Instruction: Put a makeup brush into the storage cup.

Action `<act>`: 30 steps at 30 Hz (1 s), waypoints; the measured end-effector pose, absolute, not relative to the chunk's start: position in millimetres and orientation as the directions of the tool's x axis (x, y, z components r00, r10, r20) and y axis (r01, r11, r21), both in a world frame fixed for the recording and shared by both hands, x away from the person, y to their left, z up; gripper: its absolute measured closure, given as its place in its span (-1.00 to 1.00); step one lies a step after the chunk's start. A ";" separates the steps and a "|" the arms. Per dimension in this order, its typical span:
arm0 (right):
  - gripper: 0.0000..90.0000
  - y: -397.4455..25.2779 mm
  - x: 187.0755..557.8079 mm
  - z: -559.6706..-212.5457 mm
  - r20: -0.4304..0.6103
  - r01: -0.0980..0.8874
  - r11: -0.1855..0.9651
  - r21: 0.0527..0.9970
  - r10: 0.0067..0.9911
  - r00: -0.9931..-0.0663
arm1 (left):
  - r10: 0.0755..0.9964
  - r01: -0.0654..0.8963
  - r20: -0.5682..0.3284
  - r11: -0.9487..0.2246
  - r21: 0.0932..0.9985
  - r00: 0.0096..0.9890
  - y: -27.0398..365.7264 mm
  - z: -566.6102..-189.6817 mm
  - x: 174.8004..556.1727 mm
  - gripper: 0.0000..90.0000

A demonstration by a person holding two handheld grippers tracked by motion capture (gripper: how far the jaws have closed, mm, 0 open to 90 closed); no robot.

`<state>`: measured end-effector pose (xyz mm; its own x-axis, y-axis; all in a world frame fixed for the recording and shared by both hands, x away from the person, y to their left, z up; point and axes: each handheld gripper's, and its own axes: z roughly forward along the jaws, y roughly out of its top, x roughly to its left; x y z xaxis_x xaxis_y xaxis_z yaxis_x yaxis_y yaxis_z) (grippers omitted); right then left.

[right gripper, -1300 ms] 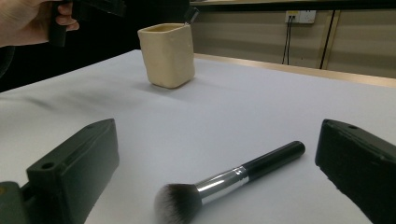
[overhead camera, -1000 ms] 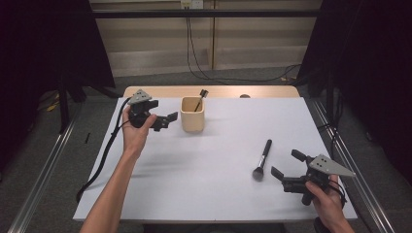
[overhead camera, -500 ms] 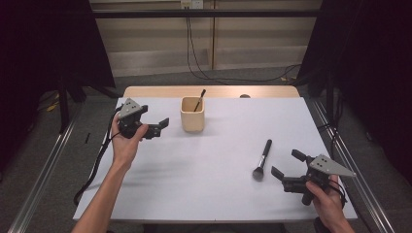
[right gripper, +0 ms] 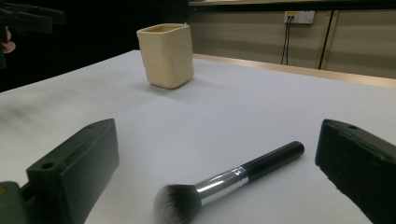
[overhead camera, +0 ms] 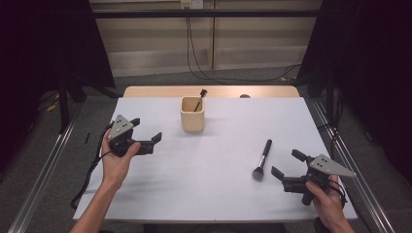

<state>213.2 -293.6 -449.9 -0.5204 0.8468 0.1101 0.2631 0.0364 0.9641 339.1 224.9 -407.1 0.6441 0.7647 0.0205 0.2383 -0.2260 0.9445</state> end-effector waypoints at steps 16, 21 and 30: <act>-1.00 -292.9 213.6 -449.6 0.106 0.262 0.040 0.964 0.848 -0.520 | 0.792 0.244 0.014 -0.205 0.948 0.611 244.3 -415.8 295.7 -0.89; -1.00 -293.7 213.8 -449.7 0.107 0.263 0.037 0.964 0.852 -0.513 | 0.799 0.251 0.014 -0.205 0.946 0.601 247.8 -418.3 281.8 -0.89; -1.00 -294.8 211.8 -449.5 0.111 0.266 0.030 0.964 0.860 -0.498 | 0.819 0.258 0.009 -0.191 0.947 0.574 258.3 -424.5 255.9 -0.89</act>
<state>211.8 -294.8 -449.5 -0.4979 0.8601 0.1107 0.2658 0.0298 0.9636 255.9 258.3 -424.5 0.5739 0.8189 0.0085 0.2583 -0.1909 0.9470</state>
